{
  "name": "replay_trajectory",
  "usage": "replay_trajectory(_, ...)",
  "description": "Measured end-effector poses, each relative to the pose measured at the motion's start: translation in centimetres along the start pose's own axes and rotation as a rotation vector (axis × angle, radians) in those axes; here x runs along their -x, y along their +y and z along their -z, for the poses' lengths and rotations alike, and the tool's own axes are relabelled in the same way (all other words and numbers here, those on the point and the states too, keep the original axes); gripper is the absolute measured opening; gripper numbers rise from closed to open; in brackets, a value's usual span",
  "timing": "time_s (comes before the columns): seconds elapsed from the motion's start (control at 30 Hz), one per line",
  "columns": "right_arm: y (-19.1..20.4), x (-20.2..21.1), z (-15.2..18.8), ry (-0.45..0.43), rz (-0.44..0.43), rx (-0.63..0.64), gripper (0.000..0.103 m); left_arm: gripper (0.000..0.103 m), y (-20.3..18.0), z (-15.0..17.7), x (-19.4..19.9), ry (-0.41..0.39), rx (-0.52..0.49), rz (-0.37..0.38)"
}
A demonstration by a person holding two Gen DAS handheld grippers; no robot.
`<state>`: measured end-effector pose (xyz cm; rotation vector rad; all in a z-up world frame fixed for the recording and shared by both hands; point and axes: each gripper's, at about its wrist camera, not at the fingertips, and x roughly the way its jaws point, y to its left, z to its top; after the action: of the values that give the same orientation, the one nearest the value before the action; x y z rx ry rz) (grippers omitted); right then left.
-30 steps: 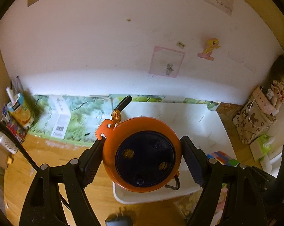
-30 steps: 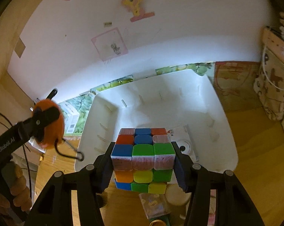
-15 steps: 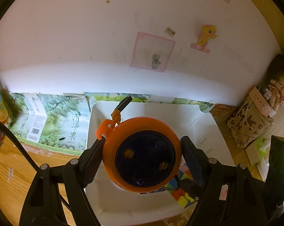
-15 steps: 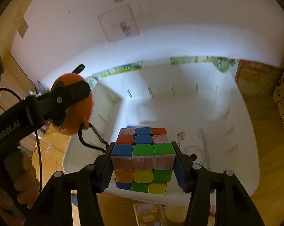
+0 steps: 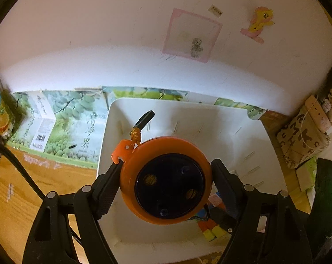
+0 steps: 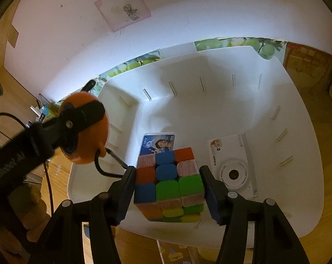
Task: Organize rigid objects
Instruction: 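Lower the speaker and cube into the tray and open both tools, then withdraw both tools from the tray back over the desk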
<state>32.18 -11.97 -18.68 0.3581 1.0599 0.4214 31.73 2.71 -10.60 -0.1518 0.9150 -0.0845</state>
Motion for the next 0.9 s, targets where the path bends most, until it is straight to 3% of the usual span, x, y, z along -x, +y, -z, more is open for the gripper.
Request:
replay_trajectory(0.13,0.5,0.6,-0.1,-0.026,0.011,0.007,0.072,0.085,0.2,0.3,0.4,-0.003,0.008,0.001)
replay_trajectory(0.2,0.7,1.1,-0.1,-0.036,-0.004,0.006,0.072,0.091,0.2,0.1,1.4,-0.041,0.004,-0.010)
replay_trajectory(0.53,2.7,5.1,0.6,-0.113,0.014,0.035,0.074,0.091,0.2,-0.7,6.5,-0.158,-0.033,0.021)
replay_trajectory(0.7,3.9,7.5,1.6,-0.161,0.029,0.051,0.081,0.091,0.6,0.3,9.7,-0.204,-0.044,0.022)
replay_trajectory(0.9,5.4,10.2,4.0,-0.222,0.051,0.059,0.081,0.091,2.1,2.5,13.2,-0.233,-0.052,0.011)
